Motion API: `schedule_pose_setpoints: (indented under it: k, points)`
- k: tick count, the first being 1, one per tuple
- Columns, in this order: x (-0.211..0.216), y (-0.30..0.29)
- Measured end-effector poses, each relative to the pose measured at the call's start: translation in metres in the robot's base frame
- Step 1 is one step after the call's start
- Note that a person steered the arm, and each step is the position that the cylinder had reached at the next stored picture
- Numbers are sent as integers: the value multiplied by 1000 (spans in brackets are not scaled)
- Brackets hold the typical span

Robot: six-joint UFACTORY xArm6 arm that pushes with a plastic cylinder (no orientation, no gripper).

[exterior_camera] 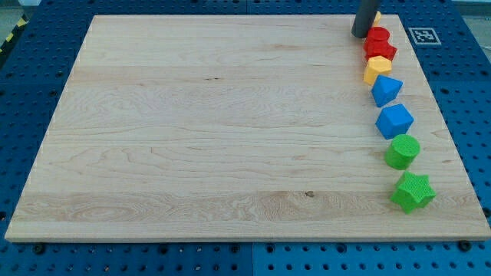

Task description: Move the red circle and red star left a bit

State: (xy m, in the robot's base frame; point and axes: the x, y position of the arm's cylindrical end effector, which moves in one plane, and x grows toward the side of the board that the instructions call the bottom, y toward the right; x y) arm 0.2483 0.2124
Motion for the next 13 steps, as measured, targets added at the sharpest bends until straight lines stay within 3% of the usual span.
schedule_pose_setpoints:
  k: [2,4,6,7,10,11,12,13]
  points:
    - [0,2]
    - [-1,-45]
    - [-57,-55]
    - [-56,-50]
    - [-57,64]
    - [-45,98]
    - [5,102]
    - [27,100]
